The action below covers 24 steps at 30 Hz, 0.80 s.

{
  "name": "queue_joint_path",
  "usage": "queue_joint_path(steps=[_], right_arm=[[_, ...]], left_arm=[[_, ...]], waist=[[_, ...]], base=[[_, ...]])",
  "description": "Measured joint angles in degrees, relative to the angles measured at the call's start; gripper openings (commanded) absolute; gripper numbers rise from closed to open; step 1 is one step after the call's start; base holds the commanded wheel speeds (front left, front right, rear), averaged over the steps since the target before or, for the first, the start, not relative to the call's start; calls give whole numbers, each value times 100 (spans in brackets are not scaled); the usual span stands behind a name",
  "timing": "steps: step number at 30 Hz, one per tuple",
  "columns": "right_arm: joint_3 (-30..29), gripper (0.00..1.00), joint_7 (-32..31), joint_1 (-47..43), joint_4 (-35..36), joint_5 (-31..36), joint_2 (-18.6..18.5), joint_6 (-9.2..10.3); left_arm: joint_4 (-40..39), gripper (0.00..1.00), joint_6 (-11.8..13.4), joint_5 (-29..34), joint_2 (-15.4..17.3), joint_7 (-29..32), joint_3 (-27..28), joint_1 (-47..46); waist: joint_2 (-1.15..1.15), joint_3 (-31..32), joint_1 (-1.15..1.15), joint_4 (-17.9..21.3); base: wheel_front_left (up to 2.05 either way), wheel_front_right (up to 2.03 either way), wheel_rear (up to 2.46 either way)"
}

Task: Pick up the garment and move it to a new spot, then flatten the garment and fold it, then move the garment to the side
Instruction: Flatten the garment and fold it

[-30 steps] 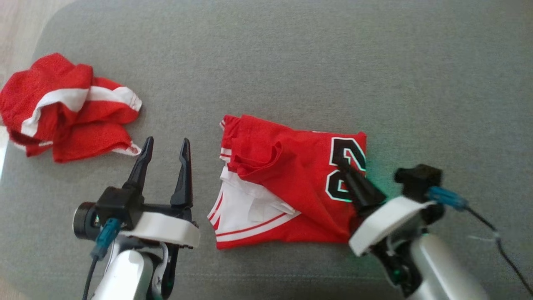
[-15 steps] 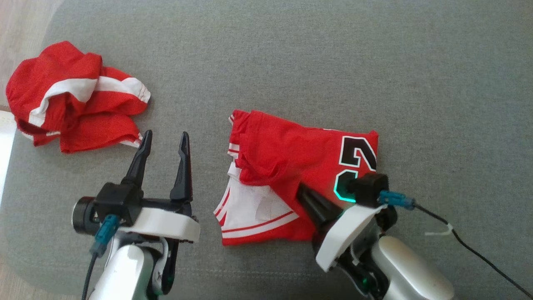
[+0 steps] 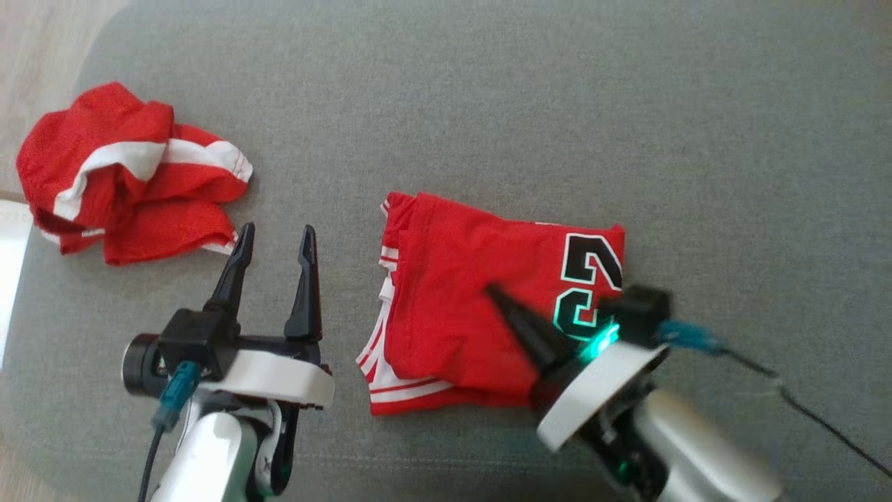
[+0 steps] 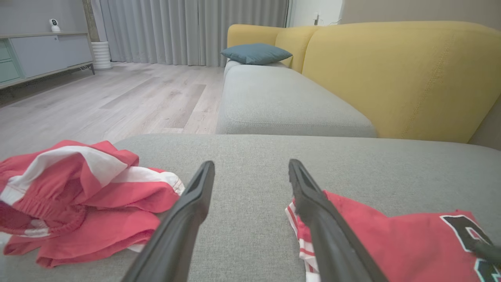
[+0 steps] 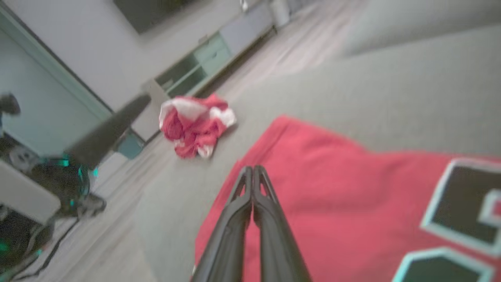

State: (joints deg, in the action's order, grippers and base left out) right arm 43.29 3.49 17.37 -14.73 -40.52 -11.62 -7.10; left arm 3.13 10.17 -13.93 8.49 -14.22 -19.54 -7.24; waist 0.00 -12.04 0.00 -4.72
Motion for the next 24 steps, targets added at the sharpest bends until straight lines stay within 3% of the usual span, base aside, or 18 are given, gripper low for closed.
queue_joint_path(steps=[2, 10, 15, 19, 24], right_arm=[[-419, 100, 223, -7, 189, 155, -4, 0], [-2513, 100, 397, -722, 934, 1188, 22, 0], [-3656, 100, 36, -1492, 1466, 1720, 178, 0], [-4133, 100, -299, -1946, 1884, 1995, 342, 0], [-4322, 100, -616, -2379, 2234, 2190, 490, 0]], left_arm=[[2, 100, 1, -45, 10, 0, 7, 23], [-26, 100, 10, -89, 120, 0, 38, 328], [-104, 100, 9, -136, 248, 26, 89, 469], [-151, 100, 9, -137, 341, 68, 115, 587], [-191, 100, 9, -138, 430, 154, 124, 789]], waist=[[0, 87, 0, 17], [0, 445, 0, 118], [0, 662, 0, 206], [0, 814, 0, 291], [0, 1038, 0, 394]], base=[[0, 0, 0], [0, 0, 0], [0, 0, 0], [0, 0, 0], [0, 0, 0]])
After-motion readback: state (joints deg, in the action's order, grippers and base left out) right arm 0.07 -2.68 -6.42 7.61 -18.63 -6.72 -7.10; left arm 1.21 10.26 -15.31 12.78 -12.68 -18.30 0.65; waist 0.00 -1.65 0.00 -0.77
